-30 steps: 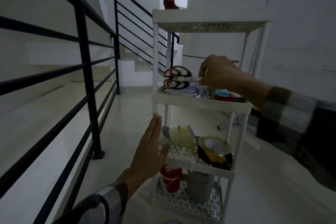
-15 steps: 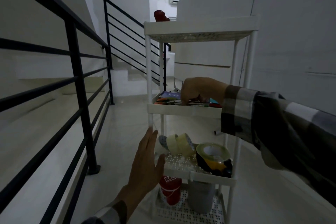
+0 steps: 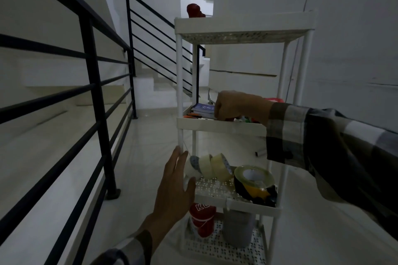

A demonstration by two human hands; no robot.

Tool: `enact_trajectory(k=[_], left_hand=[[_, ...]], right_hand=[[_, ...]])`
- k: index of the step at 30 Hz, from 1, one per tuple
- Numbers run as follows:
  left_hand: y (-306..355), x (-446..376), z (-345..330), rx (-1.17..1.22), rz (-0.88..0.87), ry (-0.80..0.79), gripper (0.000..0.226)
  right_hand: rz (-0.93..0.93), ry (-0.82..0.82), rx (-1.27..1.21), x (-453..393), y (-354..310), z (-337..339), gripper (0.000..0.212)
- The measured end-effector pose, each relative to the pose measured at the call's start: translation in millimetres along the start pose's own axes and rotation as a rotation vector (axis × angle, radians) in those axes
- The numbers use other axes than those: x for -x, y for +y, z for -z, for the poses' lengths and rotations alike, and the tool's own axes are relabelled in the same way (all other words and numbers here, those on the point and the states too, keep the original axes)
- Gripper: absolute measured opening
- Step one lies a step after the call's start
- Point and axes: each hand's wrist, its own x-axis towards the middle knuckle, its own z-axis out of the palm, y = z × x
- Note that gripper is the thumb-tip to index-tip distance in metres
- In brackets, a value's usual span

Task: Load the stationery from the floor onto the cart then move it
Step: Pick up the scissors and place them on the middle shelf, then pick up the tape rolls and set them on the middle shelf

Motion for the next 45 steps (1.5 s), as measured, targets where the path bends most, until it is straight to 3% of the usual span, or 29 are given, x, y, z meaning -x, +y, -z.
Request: enact_trajectory(k=[5, 11, 17, 23, 26, 30, 32, 36, 40, 45], left_hand=[[0, 0, 0, 0.003, 0.002, 0.003, 0.071], [0, 1, 4, 0.01, 0.013, -0.013, 0.069], [-2, 3, 3, -0.005, 0.018, -0.026, 0.065], [-2, 2, 4, 0.008, 0.041, -0.04, 0.064], [-1, 4, 3, 0.012, 0.046, -0.049, 0.066], [-3, 18, -3, -0.052, 0.007, -0.025, 0.072], [-8, 32, -8, -0.097, -0.07, -0.072, 0.076], [-22, 67, -16, -0.149, -0.209, -0.234, 0.077], [-38, 108, -27, -0.167, -0.232, -0.417, 0.075], [-53, 156, -31, -0.174, -0.197, -0.662, 0.087]], right_hand=[[0.012, -0.01, -0.007, -4, -2, -3, 0.041], [-0.068, -0.144, -0.05, -5, 0, 9, 0.036], [-0.03, -0.125, -0.004, -4, 0, 8, 0.028], [0.011, -0.058, 0.061, 4, 5, 9, 0.041], [0.096, 0.085, 0.048, 21, 5, 8, 0.034], [0.392, 0.637, -0.059, 66, -3, -16, 0.026], [0.539, 0.711, -0.089, 100, -7, -47, 0.02], [0.603, 0.436, -0.156, 154, 0, -150, 0.022], [0.605, 0.142, -0.157, 187, 20, -248, 0.021], [0.575, -0.301, -0.049, 205, 41, -319, 0.046]])
